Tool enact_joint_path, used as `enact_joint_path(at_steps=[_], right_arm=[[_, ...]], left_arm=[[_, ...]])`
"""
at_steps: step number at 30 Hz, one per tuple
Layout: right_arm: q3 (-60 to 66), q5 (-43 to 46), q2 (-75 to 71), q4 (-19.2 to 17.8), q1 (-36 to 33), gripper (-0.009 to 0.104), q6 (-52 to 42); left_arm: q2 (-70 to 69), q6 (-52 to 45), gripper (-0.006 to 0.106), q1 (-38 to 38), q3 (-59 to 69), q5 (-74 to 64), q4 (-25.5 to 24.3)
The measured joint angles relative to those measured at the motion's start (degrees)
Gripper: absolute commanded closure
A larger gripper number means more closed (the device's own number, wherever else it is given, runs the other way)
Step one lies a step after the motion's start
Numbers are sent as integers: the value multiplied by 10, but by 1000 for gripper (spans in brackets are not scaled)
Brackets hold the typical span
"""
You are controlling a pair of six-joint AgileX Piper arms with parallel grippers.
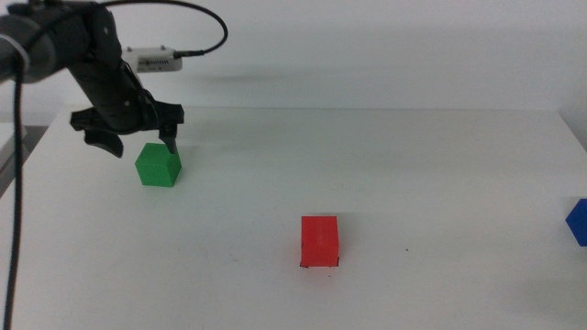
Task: Stack red cubes first, then green, then blue cubes in a specific spot.
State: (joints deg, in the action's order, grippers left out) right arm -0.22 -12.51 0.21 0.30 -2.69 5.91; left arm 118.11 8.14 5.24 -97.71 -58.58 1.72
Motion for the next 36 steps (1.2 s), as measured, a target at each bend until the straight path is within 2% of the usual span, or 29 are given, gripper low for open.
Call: enact_joint_path(at_steps=[6,9,12,14,17,19,22,25,28,32,36], right_arm=[[0,0,0,0,0,2,0],[0,0,0,0,0,2,0],[0,0,0,0,0,2,0],[0,0,0,0,0,2,0],[0,0,0,0,0,2,0],[0,0,0,0,0,2,0],[0,0,0,0,0,2,0],[0,0,0,0,0,2,0],[0,0,0,0,0,2,0],[0,0,0,0,0,2,0],[0,0,0,0,0,2,0]], left_arm=[[44,-5,7,0,0,59,0],[63,-6,15,0,0,79,-1],[75,-6,37,0,0,93,-2],[77,-6,62,0,0,95,-3],[71,-6,90,0,1,80,9],[52,5,101,8,9,63,14],[-19,67,102,55,62,72,-11],[-116,188,100,158,144,105,-68],[-167,304,100,258,184,109,-101],[-168,395,98,341,191,102,-140],[-139,436,95,380,178,82,-153]])
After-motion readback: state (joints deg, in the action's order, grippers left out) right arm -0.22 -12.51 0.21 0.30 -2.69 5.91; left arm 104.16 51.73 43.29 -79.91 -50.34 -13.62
